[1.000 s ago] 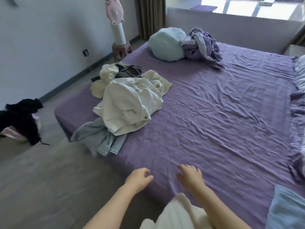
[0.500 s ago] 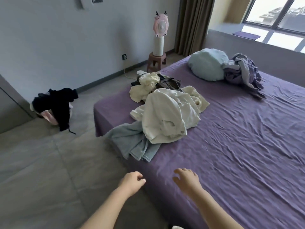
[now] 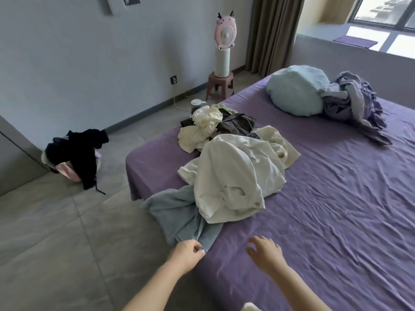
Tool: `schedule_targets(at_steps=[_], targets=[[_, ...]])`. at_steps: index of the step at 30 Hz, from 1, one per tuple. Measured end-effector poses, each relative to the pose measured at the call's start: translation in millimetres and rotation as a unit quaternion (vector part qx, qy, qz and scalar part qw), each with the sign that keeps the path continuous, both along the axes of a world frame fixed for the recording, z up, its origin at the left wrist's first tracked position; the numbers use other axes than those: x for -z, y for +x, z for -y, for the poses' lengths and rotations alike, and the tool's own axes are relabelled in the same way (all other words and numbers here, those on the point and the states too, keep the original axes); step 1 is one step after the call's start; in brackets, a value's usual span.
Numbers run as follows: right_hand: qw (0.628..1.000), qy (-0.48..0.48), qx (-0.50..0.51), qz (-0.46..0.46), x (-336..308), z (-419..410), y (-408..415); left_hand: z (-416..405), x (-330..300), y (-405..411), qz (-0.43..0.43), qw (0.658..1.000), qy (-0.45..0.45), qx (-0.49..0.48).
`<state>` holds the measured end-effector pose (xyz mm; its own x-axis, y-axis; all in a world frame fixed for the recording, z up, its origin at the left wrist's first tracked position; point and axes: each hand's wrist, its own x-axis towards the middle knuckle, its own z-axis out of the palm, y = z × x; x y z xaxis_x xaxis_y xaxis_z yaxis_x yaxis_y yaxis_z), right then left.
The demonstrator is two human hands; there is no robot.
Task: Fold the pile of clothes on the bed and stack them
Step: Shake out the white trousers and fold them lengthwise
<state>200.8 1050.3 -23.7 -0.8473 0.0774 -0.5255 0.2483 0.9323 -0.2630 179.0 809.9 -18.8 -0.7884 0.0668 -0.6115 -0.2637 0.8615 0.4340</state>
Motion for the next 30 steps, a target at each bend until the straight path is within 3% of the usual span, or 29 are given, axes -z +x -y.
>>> schedule_targets(at_steps=[9, 19, 23, 26, 30], targets=[[1.000, -0.020, 0.008, 0.013, -1, -9, -81, -12, 18, -63, 0.024, 0.999, 0.026, -0.006], [0.999, -0.017, 0.051, -0.006, 18, 19, -188, 4, 73, -173, 0.068, 0.992, 0.071, -0.083], [0.997, -0.021, 0.070, -0.017, 34, 40, -238, 2, 98, -213, 0.100, 0.974, 0.121, -0.163], [0.994, -0.004, 0.108, -0.025, 53, 50, -265, -3, 118, -233, 0.142, 0.939, 0.190, -0.248], [0.986, 0.067, 0.150, -0.024, 76, 59, -282, -11, 134, -244, 0.157, 0.920, 0.187, -0.306]])
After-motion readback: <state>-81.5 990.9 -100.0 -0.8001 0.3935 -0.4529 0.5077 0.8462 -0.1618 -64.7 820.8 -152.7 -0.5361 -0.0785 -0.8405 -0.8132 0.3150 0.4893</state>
